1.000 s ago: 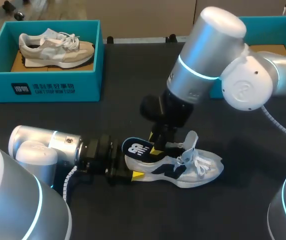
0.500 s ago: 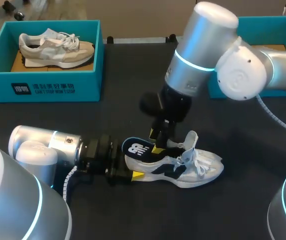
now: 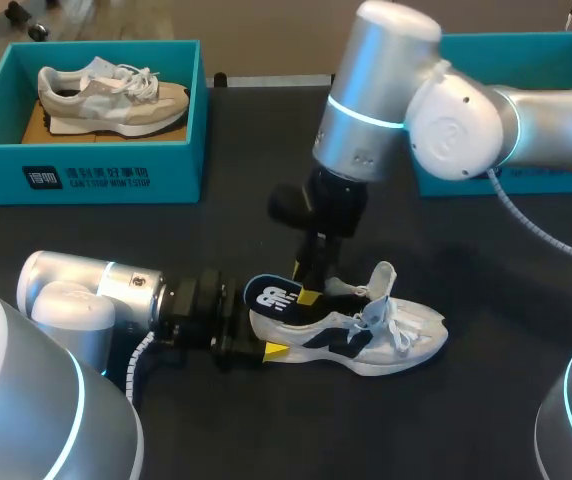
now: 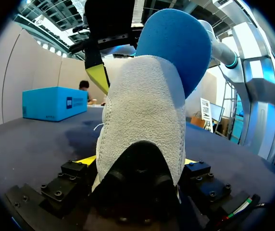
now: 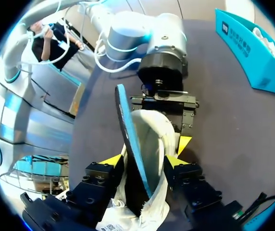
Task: Take the shoe out of the shoebox, open the shoe tongue, remove and reinsert the insole, then place the shoe into the shoebox
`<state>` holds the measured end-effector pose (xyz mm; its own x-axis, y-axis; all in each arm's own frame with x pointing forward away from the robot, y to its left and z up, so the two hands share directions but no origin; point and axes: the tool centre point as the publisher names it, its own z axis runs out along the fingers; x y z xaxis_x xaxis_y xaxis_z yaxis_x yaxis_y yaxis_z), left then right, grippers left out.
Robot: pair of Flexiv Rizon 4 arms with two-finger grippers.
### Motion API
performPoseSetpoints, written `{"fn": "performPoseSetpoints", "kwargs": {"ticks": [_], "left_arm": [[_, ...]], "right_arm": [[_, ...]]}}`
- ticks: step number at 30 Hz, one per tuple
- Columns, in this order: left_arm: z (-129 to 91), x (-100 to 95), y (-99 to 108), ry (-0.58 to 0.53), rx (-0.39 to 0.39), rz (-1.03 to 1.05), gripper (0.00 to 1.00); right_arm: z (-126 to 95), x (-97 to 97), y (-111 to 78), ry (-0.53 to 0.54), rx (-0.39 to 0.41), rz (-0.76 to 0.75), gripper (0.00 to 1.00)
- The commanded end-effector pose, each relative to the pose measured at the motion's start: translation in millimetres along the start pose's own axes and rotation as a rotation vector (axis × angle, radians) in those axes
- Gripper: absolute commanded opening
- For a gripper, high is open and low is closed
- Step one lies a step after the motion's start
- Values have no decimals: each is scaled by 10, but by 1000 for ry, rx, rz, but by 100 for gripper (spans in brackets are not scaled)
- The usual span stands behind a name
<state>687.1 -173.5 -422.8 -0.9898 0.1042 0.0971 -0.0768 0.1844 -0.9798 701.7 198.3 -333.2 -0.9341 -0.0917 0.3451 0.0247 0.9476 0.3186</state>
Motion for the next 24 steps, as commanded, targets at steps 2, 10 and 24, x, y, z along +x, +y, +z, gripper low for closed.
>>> {"fn": "performPoseSetpoints", "kwargs": {"ticks": [2, 10, 24], "left_arm": [[9, -8, 3, -1, -4, -1, 0], [9, -8, 3, -1, -4, -1, 0], [9, -8, 3, -1, -4, -1, 0]], "right_arm": [[25, 11, -37, 12, 6, 15, 49], [49, 46, -65, 25, 0, 23, 48], [102, 157, -68, 47, -36, 59, 40]]}}
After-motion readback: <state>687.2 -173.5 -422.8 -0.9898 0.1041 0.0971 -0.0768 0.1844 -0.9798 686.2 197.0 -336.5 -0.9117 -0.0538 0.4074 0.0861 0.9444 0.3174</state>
